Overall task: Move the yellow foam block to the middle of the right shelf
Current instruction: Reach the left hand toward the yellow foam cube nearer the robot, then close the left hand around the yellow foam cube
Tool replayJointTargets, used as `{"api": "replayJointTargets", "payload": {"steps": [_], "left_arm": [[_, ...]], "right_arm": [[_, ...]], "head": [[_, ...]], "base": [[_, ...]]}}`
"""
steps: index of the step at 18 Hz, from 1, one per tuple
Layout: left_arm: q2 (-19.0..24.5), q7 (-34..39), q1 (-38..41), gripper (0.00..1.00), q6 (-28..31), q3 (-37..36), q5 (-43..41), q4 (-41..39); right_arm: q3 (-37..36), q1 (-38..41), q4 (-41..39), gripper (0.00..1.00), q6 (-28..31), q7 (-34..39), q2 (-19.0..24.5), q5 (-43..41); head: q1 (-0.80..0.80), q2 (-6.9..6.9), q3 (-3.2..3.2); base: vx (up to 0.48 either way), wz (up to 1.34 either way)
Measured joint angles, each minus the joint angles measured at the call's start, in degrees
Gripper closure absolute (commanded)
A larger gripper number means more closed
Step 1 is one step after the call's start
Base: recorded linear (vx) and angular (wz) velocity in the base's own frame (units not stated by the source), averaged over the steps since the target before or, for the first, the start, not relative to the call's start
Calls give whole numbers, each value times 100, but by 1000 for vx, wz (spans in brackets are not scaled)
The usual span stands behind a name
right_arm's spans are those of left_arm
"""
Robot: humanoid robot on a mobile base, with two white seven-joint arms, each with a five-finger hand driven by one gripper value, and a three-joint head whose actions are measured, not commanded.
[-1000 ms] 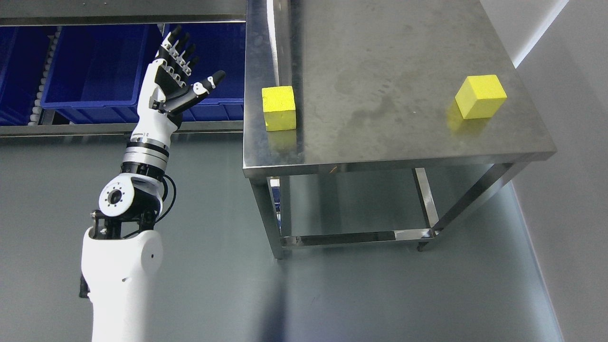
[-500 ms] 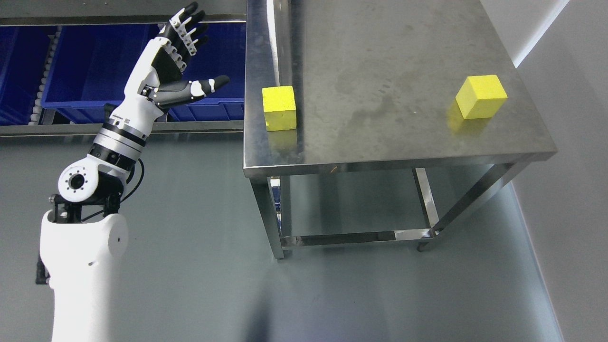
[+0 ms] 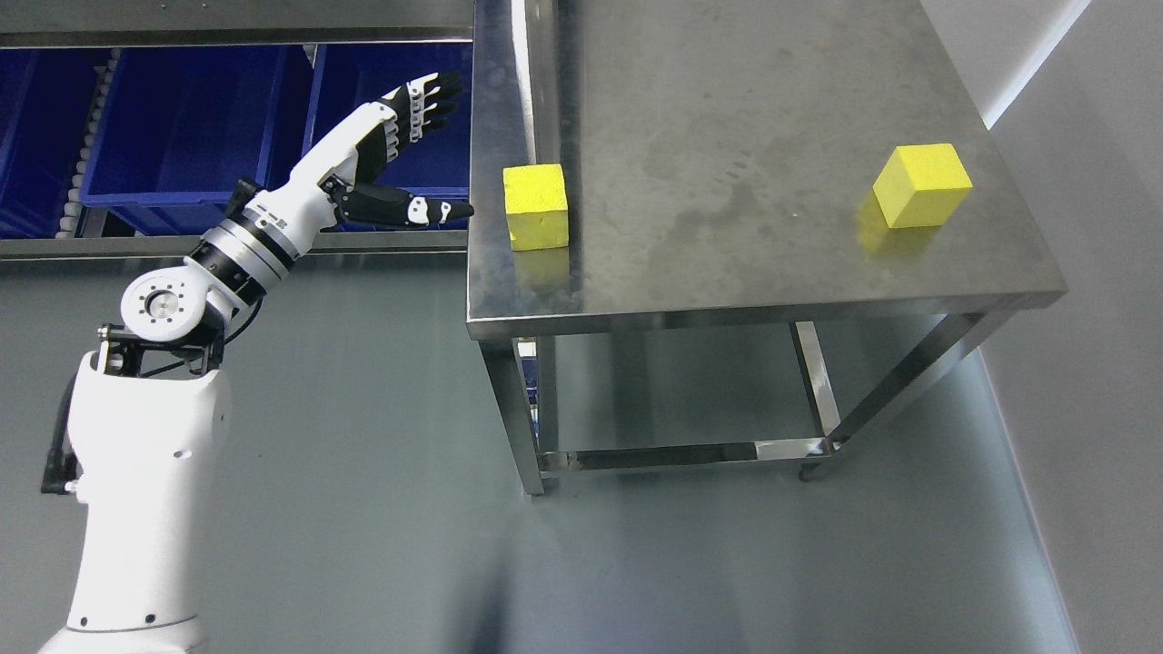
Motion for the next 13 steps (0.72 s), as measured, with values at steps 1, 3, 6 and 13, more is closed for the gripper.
{"api": "replayJointTargets", "payload": {"steps": [1, 3, 6, 13], "left_arm": [[-39, -10, -71, 0, -39, -72, -109, 134], [-145, -32, -210, 0, -147, -213, -347, 429], [-322, -40, -410, 0, -221, -399, -575, 847], [-764, 6, -857, 8, -272, -792, -889, 1829]], "right_arm": [[0, 0, 0, 0, 0, 0, 0, 0], [0, 0, 0, 0, 0, 0, 0, 0], [0, 0, 0, 0, 0, 0, 0, 0], [1, 0, 0, 0, 0, 0, 0, 0]], "head": [[0, 0, 0], [0, 0, 0], [0, 0, 0], [0, 0, 0]], "base": [[0, 0], [0, 0], [0, 0], [0, 0]]}}
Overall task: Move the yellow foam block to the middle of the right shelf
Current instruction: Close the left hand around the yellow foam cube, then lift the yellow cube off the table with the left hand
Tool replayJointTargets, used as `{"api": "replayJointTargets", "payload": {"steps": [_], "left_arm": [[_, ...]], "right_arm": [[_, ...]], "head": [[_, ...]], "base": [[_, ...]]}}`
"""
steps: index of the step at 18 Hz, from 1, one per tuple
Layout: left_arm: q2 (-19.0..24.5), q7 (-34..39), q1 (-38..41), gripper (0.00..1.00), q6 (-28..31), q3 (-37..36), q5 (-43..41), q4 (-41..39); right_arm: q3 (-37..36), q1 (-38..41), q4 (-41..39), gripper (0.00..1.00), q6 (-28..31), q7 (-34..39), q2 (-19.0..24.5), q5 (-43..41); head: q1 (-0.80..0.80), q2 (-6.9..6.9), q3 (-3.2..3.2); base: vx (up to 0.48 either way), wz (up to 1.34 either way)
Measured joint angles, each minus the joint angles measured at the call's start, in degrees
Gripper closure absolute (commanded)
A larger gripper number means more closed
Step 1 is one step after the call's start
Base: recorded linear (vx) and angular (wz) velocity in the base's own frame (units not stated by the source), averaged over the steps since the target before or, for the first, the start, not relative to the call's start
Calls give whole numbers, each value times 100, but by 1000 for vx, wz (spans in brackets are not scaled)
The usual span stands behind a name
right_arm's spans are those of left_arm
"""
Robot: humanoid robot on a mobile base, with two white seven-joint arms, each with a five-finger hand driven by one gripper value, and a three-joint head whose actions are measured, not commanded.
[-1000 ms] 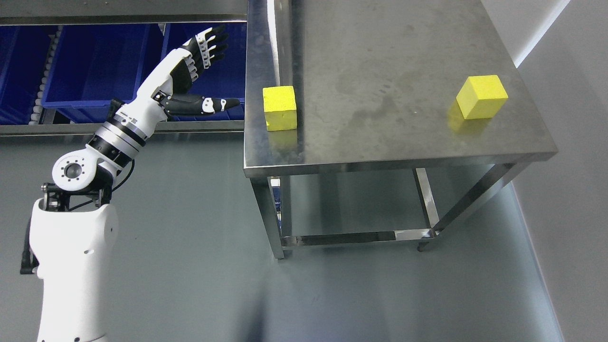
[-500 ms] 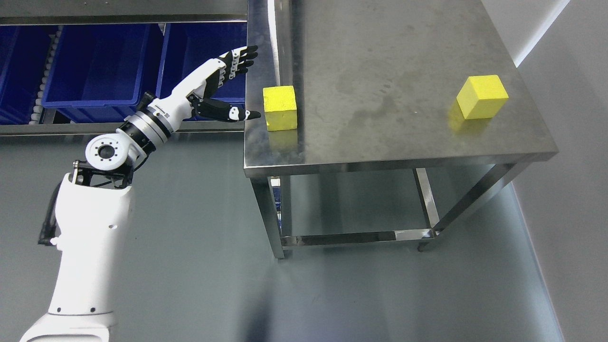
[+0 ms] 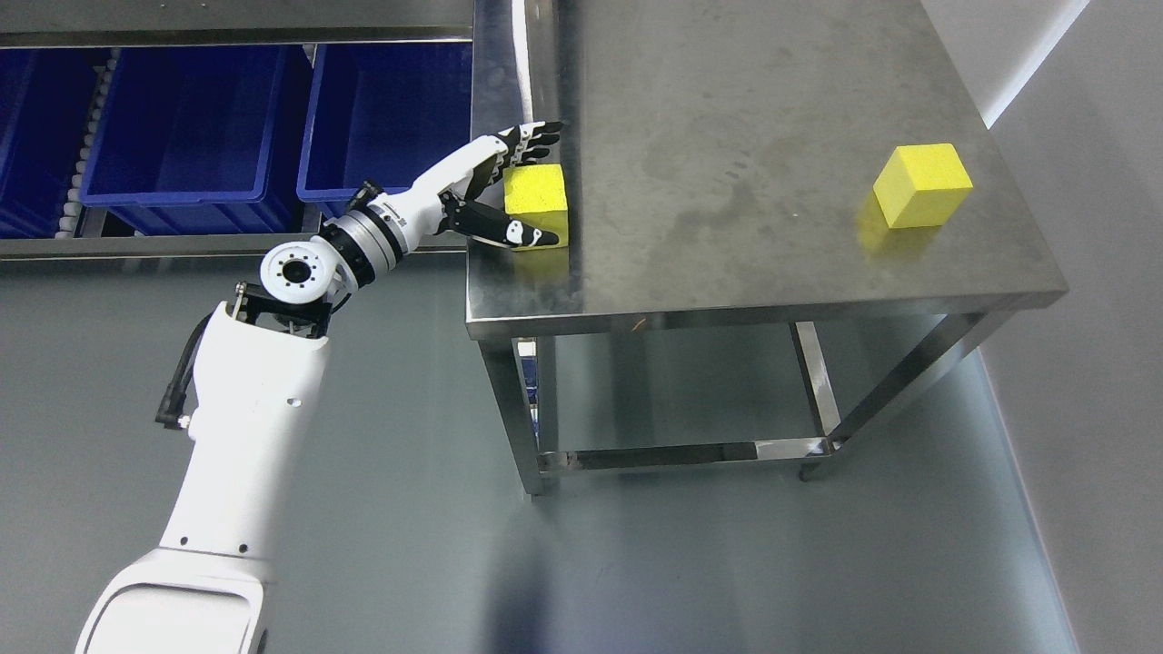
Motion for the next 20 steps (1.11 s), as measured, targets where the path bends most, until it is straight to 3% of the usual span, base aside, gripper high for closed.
{"api": "replayJointTargets", "payload": {"steps": [9, 15, 20], "left_arm": [[-273, 46, -260, 58, -100, -160, -80, 728], [-363, -23, -311, 59, -969, 193, 50, 926], [-406, 1279, -467, 56, -1574, 575, 1328, 654]], "right_arm": [[0, 0, 0, 0, 0, 0, 0, 0], [0, 0, 0, 0, 0, 0, 0, 0], [0, 1, 0, 0, 0, 0, 0, 0]], "head": [[0, 0, 0], [0, 0, 0], [0, 0, 0]], "base": [[0, 37], [0, 7], [0, 56]]}}
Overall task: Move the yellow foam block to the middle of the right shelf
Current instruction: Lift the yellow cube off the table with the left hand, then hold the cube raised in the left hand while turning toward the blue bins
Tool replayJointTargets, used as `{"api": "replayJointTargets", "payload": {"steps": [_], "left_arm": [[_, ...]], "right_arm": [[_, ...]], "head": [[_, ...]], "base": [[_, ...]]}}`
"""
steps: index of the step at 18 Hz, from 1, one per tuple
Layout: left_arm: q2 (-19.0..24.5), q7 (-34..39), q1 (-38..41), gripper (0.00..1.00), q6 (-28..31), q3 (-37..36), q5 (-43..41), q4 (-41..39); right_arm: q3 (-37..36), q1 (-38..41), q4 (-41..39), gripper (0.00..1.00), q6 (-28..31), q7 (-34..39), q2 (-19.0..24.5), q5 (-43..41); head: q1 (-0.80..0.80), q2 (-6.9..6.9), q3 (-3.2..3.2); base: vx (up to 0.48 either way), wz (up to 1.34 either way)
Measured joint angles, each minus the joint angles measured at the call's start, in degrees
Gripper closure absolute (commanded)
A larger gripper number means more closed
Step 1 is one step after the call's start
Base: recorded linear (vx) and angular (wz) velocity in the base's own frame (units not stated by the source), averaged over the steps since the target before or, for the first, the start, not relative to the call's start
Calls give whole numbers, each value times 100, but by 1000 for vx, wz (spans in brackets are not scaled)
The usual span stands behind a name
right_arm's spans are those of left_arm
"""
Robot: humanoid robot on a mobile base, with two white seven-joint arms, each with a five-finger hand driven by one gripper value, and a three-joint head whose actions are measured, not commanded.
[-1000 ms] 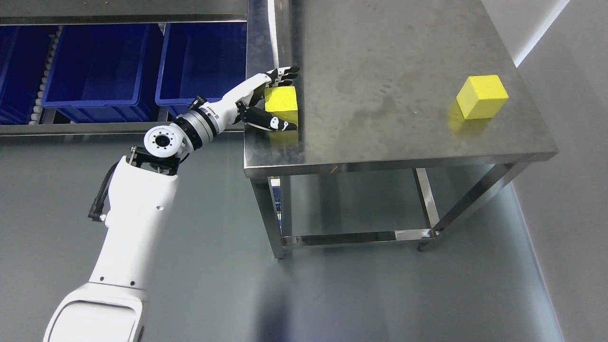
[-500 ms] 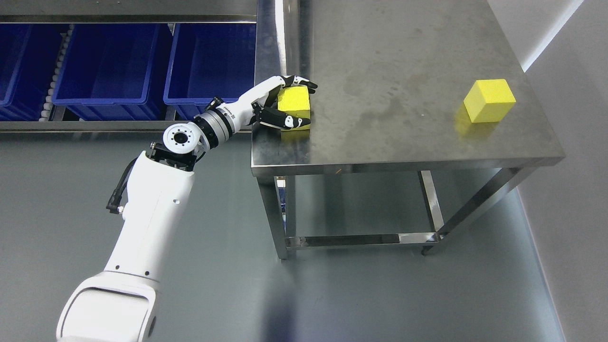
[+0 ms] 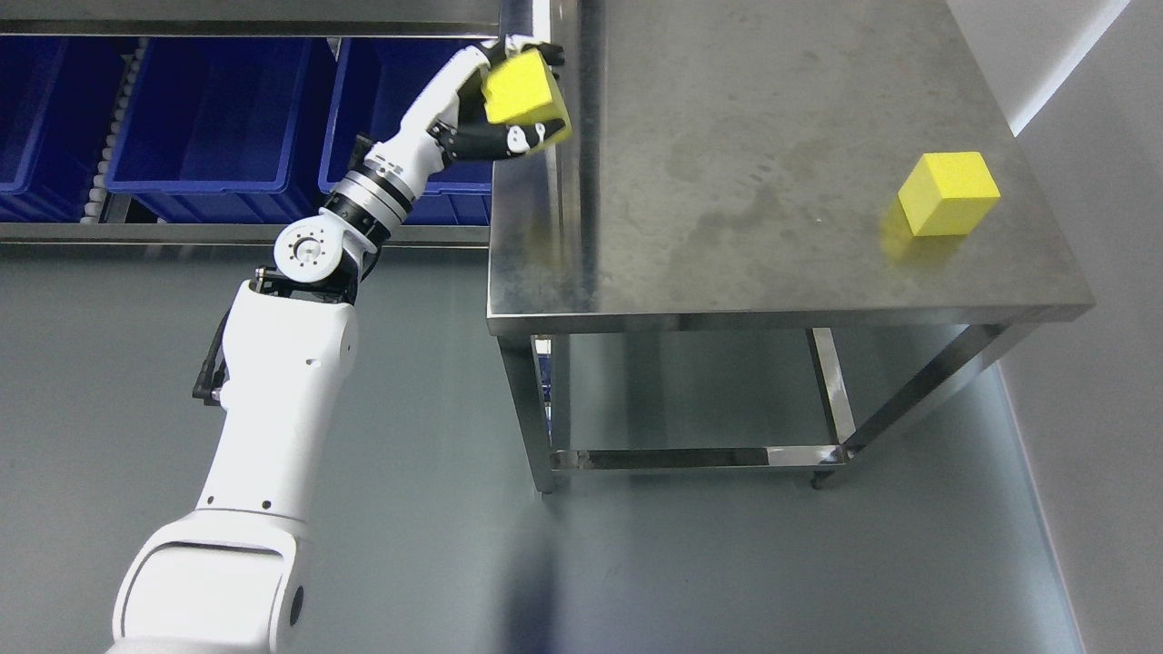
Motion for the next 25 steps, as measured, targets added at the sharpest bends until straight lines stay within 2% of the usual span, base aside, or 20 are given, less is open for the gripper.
{"api": "replayJointTargets", "payload": {"steps": [3, 6, 14, 25], "left_arm": [[-15, 902, -2, 56, -207, 137, 539, -180], [-27, 1378, 165, 56, -252, 241, 836, -335], [-47, 1980, 852, 56, 748, 466, 1142, -985], [-58, 2087, 1369, 55, 880, 738, 1212, -1600]], "right_arm": [[0, 0, 0, 0, 0, 0, 0, 0], [0, -1, 0, 0, 0, 0, 0, 0], [0, -3, -1, 0, 0, 0, 0, 0], [-1, -1, 0, 0, 0, 0, 0, 0]], "head": [[0, 0, 0], [0, 0, 0], [0, 0, 0], [0, 0, 0]], "base": [[15, 457], [28, 823], [79, 1092], [112, 626]]}}
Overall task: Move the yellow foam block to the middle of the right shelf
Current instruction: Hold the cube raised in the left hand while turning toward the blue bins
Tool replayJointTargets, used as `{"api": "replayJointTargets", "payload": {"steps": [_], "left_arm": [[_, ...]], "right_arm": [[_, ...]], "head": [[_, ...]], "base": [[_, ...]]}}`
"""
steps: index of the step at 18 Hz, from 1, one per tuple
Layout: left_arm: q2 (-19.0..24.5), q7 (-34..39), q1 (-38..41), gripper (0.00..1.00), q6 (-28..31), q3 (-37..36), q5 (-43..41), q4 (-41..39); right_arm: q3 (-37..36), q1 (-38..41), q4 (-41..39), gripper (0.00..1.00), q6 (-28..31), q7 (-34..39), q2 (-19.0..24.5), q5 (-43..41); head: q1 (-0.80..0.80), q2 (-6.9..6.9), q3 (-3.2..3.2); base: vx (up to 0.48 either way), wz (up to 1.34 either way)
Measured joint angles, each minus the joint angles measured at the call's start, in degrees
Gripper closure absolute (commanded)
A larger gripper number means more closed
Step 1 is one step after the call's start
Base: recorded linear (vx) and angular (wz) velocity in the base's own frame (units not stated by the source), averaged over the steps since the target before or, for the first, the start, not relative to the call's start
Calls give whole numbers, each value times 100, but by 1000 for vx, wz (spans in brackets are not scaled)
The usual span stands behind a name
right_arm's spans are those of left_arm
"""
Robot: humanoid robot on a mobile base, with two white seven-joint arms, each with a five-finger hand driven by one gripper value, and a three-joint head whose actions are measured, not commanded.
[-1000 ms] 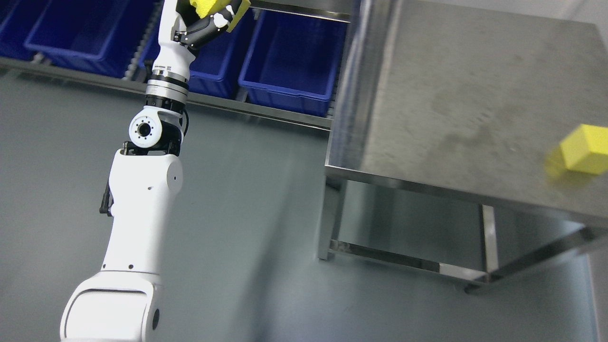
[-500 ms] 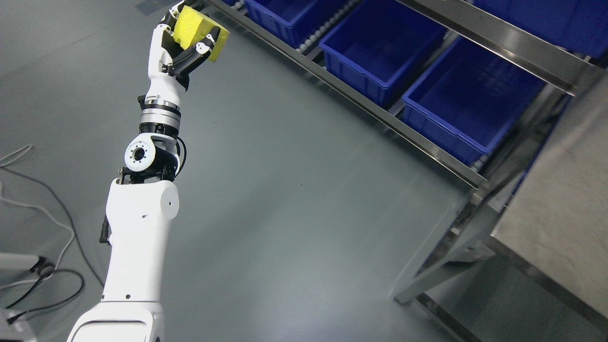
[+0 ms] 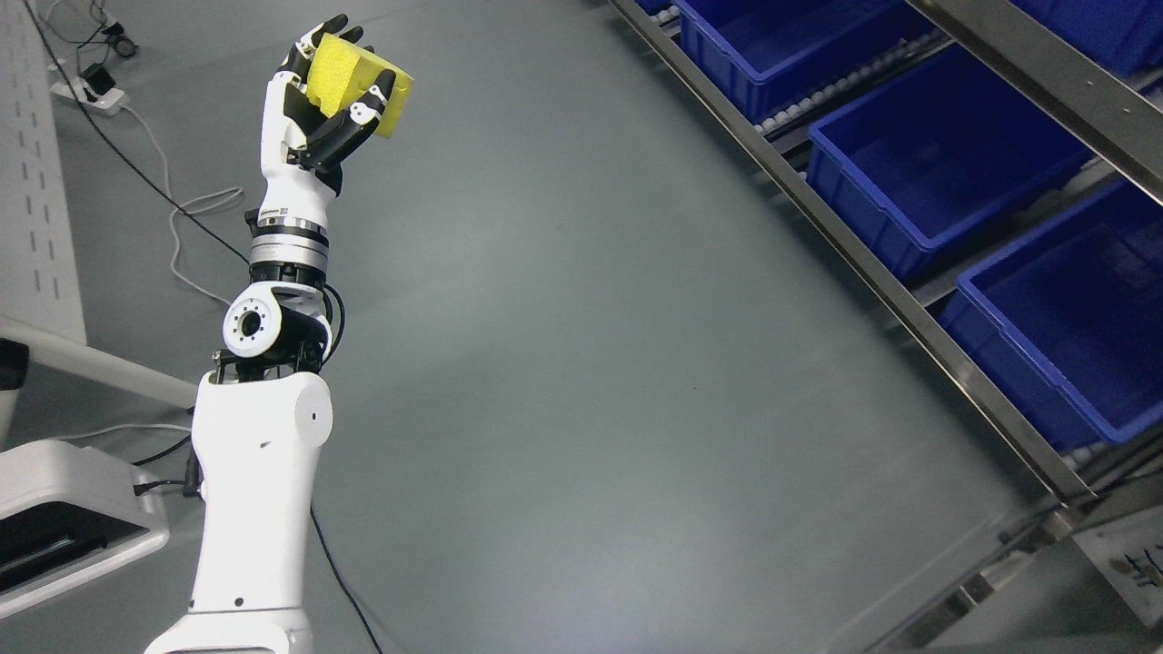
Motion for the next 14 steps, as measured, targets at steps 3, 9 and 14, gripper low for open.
{"api": "replayJointTargets", "payload": {"steps": [3, 9, 14], "left_arm": [[-1, 1, 44, 55, 12, 30, 3, -82], [-4, 2, 83, 55, 8, 51, 8, -189], [-5, -7, 92, 55, -17, 56, 10, -237]], "right_arm": [[0, 0, 0, 0, 0, 0, 0, 0], [0, 0, 0, 0, 0, 0, 0, 0], [0, 0, 0, 0, 0, 0, 0, 0]], "head": [[0, 0, 0], [0, 0, 0], [0, 0, 0]], "base": [[178, 337], [281, 192], [378, 18]]}}
